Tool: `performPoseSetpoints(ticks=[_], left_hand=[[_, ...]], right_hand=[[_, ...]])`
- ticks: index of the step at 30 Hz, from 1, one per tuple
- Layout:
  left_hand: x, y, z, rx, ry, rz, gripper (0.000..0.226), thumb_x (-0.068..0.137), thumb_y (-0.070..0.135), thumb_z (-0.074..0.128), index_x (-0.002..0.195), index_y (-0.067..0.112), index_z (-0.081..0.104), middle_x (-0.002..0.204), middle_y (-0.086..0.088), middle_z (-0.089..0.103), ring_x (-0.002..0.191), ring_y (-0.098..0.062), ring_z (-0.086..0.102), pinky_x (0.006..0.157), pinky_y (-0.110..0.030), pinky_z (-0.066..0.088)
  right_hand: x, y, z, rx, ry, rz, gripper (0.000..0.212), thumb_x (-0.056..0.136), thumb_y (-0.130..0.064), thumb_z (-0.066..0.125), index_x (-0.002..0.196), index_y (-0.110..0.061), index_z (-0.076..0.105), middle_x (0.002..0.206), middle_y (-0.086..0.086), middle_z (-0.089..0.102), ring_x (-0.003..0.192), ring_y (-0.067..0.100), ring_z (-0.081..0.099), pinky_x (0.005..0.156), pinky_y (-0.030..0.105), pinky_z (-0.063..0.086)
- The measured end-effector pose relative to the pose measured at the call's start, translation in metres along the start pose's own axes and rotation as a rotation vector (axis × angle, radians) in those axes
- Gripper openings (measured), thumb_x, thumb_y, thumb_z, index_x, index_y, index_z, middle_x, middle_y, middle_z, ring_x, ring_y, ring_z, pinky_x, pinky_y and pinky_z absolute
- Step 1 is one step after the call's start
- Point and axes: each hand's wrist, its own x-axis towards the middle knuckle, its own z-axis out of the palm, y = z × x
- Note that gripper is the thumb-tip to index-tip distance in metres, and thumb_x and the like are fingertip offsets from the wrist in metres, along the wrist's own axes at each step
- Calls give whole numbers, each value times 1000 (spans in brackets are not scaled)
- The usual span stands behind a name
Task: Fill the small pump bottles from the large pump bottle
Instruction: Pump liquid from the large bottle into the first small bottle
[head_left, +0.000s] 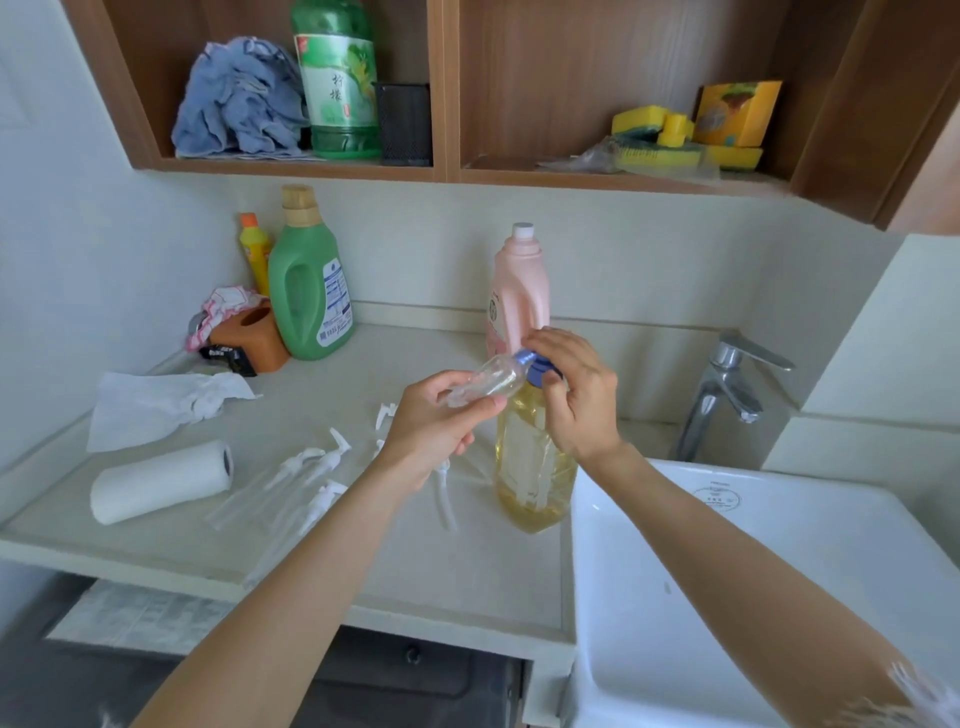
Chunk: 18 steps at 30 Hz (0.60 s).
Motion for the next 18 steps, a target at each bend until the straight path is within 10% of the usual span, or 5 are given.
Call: performPoseSetpoints(ticks=[13,18], left_hand=[[-9,17,3,-40,-16,13,15,81,17,75,89,25,65,61,7,55,45,-9,43,45,-20,36],[-10,9,7,-72,-11,10,17,82,14,73,95,20,65,64,9,60,45,-9,44,46,-21,38]], right_hand=[[35,-9,-29,-41,-203,34,34,88,-22,44,100,-5,72,105,3,71,99,16,63,89,19,45],[16,-5,-18,26,-23,29,37,92,-22,43,99,-1,72,104,8,71,106,16,63,95,23,46]])
